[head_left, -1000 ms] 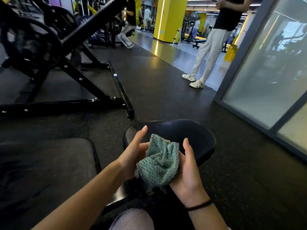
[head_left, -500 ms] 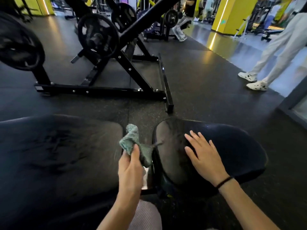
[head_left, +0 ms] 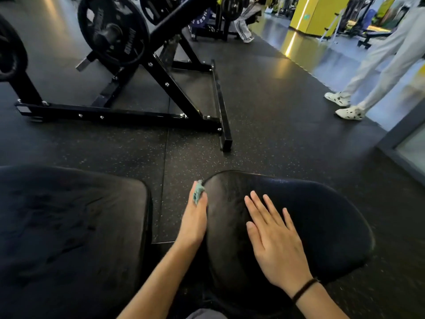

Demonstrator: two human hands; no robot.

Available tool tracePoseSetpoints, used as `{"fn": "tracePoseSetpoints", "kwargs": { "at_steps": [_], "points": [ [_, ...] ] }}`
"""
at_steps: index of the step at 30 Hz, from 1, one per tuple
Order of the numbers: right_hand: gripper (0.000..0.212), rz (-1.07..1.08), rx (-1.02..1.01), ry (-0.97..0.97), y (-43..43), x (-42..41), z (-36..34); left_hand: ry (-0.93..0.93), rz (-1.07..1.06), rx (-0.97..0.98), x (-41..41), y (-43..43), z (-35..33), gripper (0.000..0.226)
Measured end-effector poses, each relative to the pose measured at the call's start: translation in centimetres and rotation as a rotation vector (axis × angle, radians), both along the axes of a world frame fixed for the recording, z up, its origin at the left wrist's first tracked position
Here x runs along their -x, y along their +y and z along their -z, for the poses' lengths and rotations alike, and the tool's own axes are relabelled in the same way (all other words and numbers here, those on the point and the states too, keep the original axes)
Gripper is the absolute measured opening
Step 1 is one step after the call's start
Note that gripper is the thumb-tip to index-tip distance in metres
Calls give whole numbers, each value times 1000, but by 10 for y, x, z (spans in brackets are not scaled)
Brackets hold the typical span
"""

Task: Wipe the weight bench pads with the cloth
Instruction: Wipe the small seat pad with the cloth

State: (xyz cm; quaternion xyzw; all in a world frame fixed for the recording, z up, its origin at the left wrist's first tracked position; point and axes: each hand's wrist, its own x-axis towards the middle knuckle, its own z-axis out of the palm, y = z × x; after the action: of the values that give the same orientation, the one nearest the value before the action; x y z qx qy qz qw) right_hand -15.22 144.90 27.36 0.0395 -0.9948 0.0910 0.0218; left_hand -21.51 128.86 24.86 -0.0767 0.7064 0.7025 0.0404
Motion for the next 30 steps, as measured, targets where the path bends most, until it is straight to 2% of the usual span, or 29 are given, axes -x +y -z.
{"fn": "tracePoseSetpoints", "kwargs": {
  "at_steps": [2,4,6,8,11,15,18,20,23,25,30],
  "points": [
    [61,2,2,-8,-1,0,-1,-124,-19,-67,21,0,-3,29],
    [62,2,6,-17,-1,1,-1,-165,-47,-93,26,-1,-7,24],
    [63,-4,-4,-21,-1,1,-1,-175,-55,-117,21,-3,-10,27],
    [64,-6,-20,-24,-1,2,0,-154,-62,-79,6,-5,-12,40],
    [66,-4,-27,-16,-1,1,0,-25,-42,-43,-34,-10,-12,46],
    [68,-9,-39,-26,0,1,0,219,16,-127,-113,-3,11,55],
    [68,-4,-33,-28,0,2,-2,340,30,-32,-143,12,26,70],
    [67,2,-26,-31,0,1,-3,291,4,8,-130,18,23,70],
    [66,6,-28,-37,-1,2,-3,160,-44,66,-94,18,10,56],
    [66,4,-32,-34,-1,2,-3,46,-88,76,-67,16,0,60],
    [65,3,-9,-30,-1,2,-3,-165,-63,277,22,12,-21,56]
  ]
}}
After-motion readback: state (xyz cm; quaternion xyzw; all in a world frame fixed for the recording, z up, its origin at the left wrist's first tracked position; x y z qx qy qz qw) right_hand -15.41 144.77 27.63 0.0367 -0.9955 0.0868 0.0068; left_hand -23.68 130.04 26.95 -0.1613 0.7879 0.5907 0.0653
